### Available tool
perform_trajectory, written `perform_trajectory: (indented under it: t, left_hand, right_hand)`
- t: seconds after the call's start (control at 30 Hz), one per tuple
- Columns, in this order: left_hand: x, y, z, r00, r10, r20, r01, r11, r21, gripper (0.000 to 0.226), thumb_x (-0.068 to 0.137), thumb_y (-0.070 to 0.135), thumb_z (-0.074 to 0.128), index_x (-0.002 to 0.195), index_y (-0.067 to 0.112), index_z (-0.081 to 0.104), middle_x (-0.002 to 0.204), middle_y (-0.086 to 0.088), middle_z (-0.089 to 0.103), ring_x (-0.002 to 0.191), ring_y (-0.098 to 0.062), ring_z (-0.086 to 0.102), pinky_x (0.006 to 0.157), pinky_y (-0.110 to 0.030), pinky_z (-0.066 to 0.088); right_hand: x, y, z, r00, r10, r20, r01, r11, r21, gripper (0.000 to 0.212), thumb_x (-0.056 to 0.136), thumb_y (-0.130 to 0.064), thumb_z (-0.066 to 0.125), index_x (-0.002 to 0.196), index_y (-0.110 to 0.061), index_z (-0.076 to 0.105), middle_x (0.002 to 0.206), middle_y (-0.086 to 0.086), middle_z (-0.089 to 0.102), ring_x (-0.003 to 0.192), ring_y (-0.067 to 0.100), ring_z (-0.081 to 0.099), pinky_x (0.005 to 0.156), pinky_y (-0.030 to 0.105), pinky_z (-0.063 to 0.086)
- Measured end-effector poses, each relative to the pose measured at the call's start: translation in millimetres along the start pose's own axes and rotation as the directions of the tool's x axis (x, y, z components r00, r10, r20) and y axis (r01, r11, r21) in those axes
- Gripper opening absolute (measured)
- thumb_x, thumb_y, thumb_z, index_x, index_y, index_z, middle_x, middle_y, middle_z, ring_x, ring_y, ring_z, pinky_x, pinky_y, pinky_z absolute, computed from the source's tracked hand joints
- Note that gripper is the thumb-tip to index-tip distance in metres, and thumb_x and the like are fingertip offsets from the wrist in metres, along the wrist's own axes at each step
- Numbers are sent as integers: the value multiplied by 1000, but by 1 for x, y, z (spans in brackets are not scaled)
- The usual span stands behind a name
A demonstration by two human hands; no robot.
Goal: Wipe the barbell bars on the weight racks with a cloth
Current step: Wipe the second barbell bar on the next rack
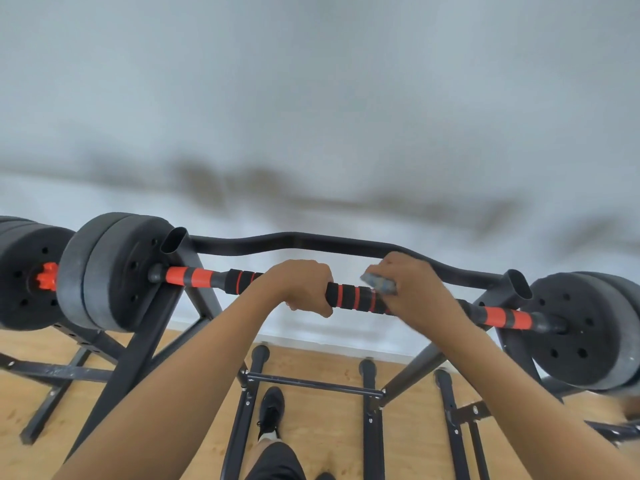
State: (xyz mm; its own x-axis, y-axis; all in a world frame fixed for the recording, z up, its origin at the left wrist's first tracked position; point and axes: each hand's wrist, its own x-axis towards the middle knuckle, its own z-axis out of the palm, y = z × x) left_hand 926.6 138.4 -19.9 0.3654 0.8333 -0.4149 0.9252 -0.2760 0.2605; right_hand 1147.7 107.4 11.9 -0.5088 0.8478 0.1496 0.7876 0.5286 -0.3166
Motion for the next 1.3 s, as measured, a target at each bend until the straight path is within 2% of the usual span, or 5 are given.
perform_trajectory:
  t: [0.1,0.27,0.57,0.9,1.3]
  left_hand:
    - [-1,0,3,1000,0,-26,0,1000,25,17,77,39,74,79,27,62,64,4,64,54,-14,64,57,-26,51]
    - [1,-2,2,1000,-13,-22,13,1000,26,23,79,43,74,76,29,57,64,5,63,53,-12,63,57,-25,49]
    - [4,-6,-3,998,14,57,-10,998,-60,34,82,54,80,82,28,58,64,3,63,52,-14,63,58,-27,53]
    - [-1,-1,-1,1000,-2,0,2,1000,-6,35,83,54,78,77,30,53,61,6,61,52,-13,64,60,-27,54]
    - [1,-3,2,999,8,-38,-7,1000,28,34,84,51,77,76,31,50,64,7,61,54,-12,63,57,-26,48]
  right_hand:
    - [15,10,-11,985,167,42,-171,976,137,43,102,-32,50,65,-11,47,62,7,48,54,11,42,57,34,44]
    - [25,2,2,957,205,207,-224,972,76,29,91,-16,50,65,-6,42,50,-3,32,42,12,33,47,34,36]
    - [-9,-8,2,989,43,139,-38,999,-39,17,96,-11,60,105,-20,72,95,-4,59,87,13,54,74,25,49]
    - [11,6,5,997,65,50,-64,998,-25,20,97,-11,58,83,-20,69,78,-6,57,77,13,56,68,28,52]
    - [-17,-3,5,997,29,76,-34,997,69,18,92,-10,67,96,-24,77,85,-9,64,81,10,58,71,29,53]
